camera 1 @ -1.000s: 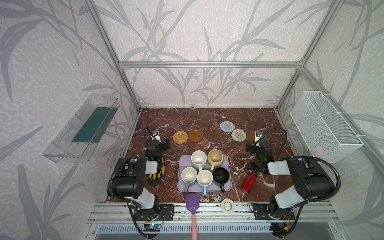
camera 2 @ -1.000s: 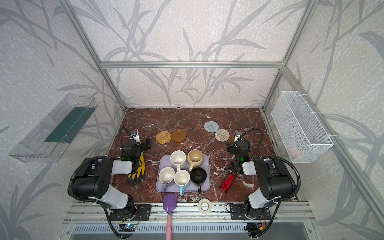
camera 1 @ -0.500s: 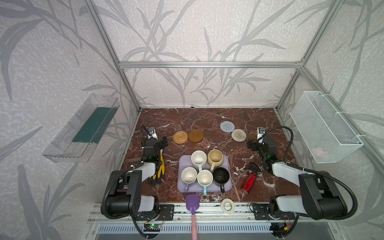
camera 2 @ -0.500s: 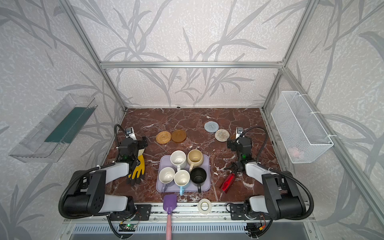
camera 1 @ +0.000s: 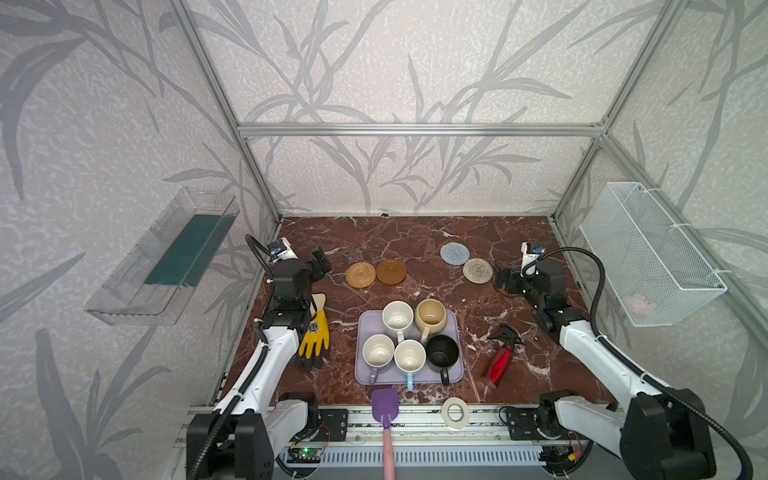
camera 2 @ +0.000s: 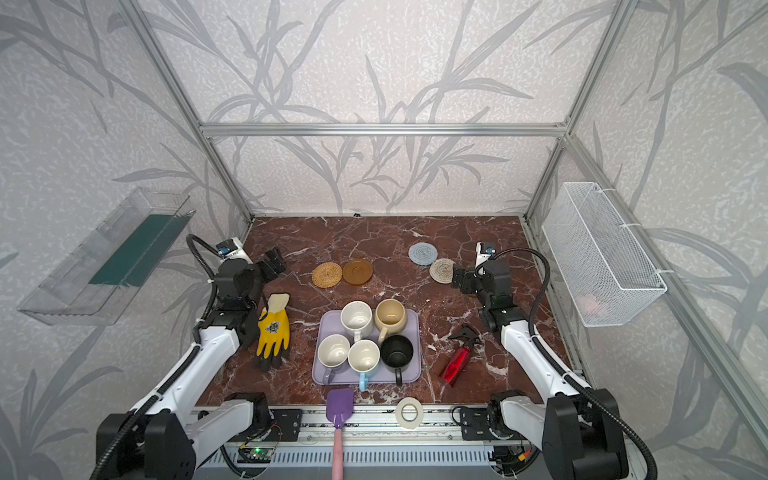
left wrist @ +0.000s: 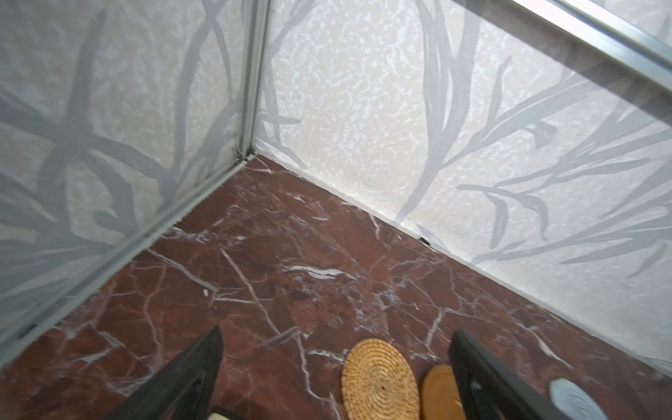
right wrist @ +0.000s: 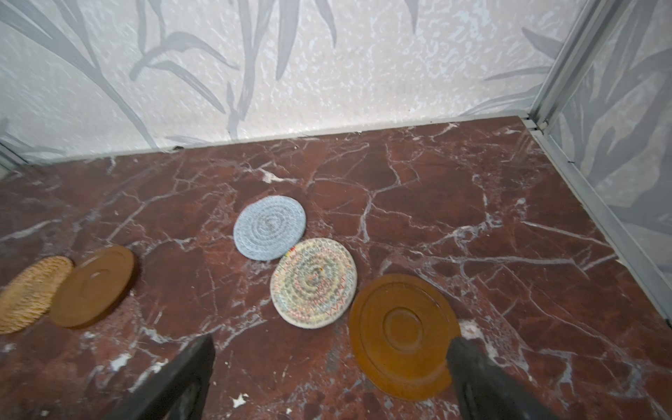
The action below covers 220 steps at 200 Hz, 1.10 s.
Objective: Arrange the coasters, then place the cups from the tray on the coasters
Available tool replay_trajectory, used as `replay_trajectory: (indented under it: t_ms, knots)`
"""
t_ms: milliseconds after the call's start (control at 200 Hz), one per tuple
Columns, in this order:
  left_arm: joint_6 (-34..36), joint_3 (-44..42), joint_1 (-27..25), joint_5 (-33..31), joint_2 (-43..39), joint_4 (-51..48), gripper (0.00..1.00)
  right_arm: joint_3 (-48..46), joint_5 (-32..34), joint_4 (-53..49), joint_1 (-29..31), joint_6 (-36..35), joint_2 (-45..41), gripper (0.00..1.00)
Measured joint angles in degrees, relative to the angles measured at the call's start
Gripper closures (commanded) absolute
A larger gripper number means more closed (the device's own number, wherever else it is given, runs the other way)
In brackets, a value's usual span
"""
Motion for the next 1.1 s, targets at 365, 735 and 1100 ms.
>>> replay_trajectory:
  t_ms: [365, 735, 1100]
  knots:
    - [-4.74, 12.13, -1.44, 12.02, 7.21, -12.92, 0.01, 11.15, -2.34, -13.4, 5.09, 4.96, 5.92, 0.01]
    - [0.61, 26.82, -9.75, 5.81, 24.39, -32.0, 0.08, 21.92, -0.66, -19.47, 17.81, 3.37, 15.1, 0.01]
    - [2.36, 36.68, -10.29, 4.17, 43.76, -40.83, 0.24, 24.59, -2.97, -20.74, 20.39, 3.96, 20.7, 0.01]
